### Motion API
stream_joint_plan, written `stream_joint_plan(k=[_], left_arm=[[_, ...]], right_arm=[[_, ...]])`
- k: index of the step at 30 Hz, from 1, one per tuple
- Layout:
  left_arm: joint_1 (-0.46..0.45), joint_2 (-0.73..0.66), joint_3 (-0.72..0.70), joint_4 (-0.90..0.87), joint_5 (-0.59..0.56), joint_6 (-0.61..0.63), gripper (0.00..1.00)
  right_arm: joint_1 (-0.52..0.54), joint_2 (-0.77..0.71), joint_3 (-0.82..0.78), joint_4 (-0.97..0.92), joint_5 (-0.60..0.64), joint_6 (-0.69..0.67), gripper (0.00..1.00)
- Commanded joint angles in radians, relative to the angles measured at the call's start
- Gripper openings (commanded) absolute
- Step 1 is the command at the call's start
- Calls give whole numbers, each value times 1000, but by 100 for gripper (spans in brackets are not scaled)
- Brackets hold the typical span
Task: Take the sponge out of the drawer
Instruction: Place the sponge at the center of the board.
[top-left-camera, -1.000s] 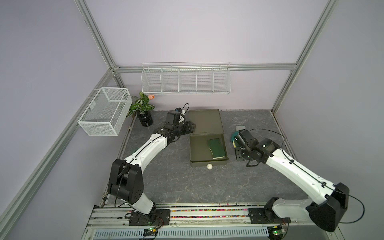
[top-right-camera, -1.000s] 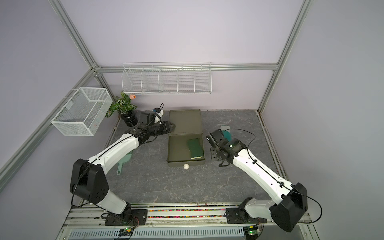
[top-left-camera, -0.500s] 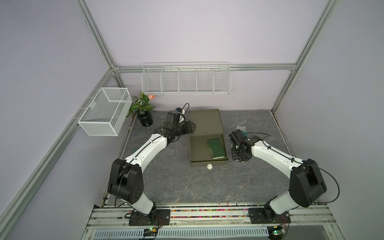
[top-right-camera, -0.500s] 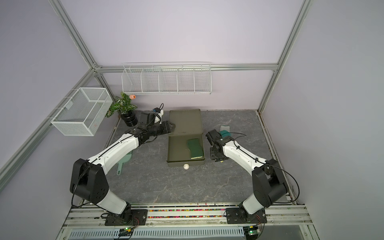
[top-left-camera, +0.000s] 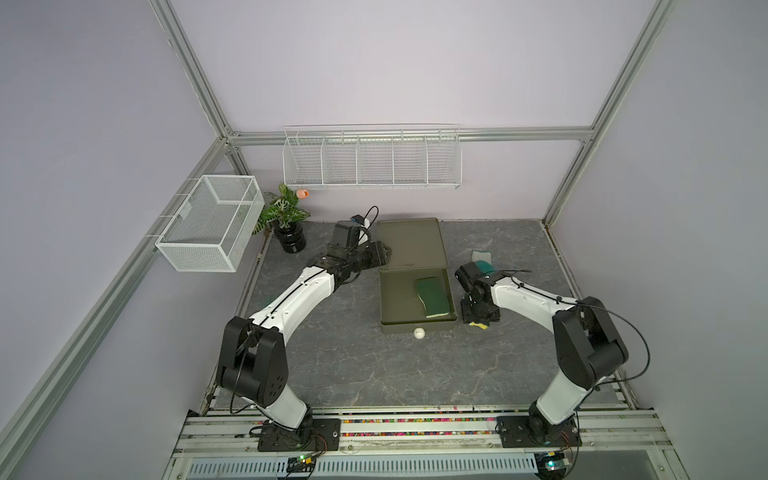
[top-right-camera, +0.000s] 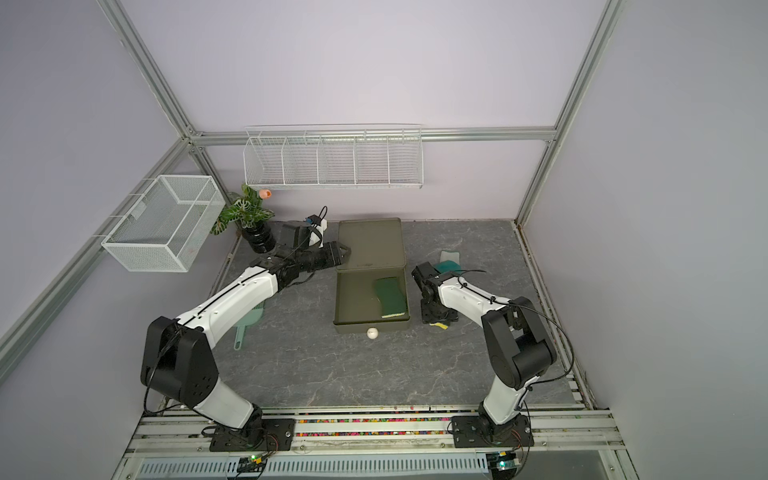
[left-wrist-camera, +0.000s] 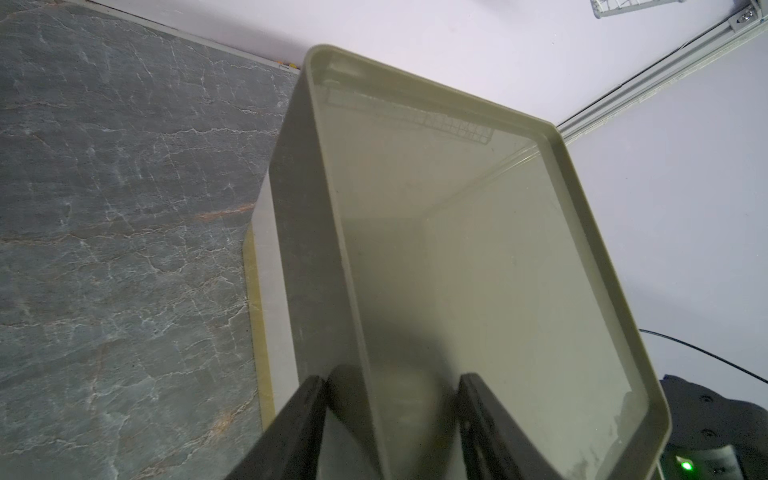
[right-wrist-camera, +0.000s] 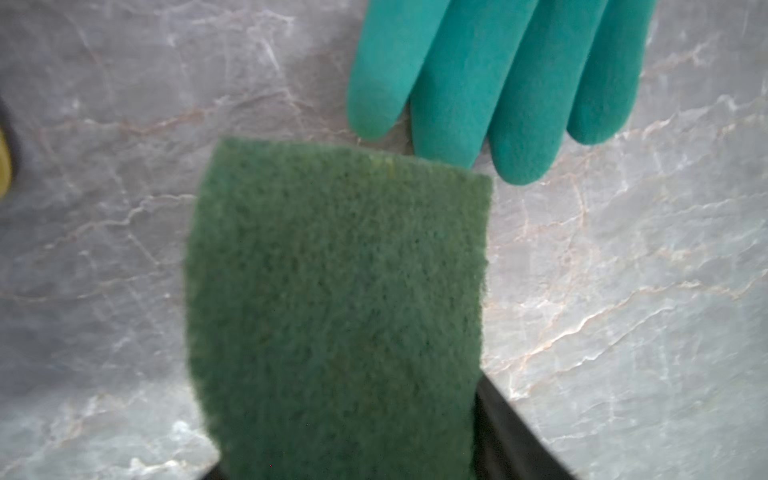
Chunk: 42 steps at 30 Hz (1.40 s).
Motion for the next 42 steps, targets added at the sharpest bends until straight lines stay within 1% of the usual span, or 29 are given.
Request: stream_joint_plan(k=[1, 2, 4, 7, 11, 14, 18, 24, 26, 32, 42], left_arm=[[-7, 37, 9, -47, 27, 25, 55], [-7, 38, 9, -47, 26, 25, 55], [-7, 37, 10, -47, 26, 26, 55], [-7, 37, 11, -47, 27, 26, 55], [-6, 36, 10, -49, 26, 26, 55], [-7, 36, 11, -48, 27, 24, 55], [-7, 36, 9, -49, 27, 25, 55], [-7, 34, 11, -48, 28, 22, 55], [-7, 31, 11, -49, 28, 23, 55], [-7, 29, 11, -51, 26, 25, 55], [-6, 29, 11, -53, 27, 28, 55]], right_arm=[[-4, 19, -7, -6, 0, -13, 77], [-3, 19, -7, -7, -2, -15, 81], [-3, 18, -9, -9, -15, -16, 84], [-3, 6, -12, -8, -34, -16, 86], [-2, -30, -8, -23, -57, -15, 86], [-5, -99, -6, -33, -67, -8, 83], [-25, -156, 0, -33, -92, -7, 77], [-58, -113, -5, -33, -84, -15, 59], [-60, -94, -11, -22, -91, -15, 55], [-64, -57, -27, -5, -90, -13, 52], [-69, -2, -44, 13, -100, -16, 53]])
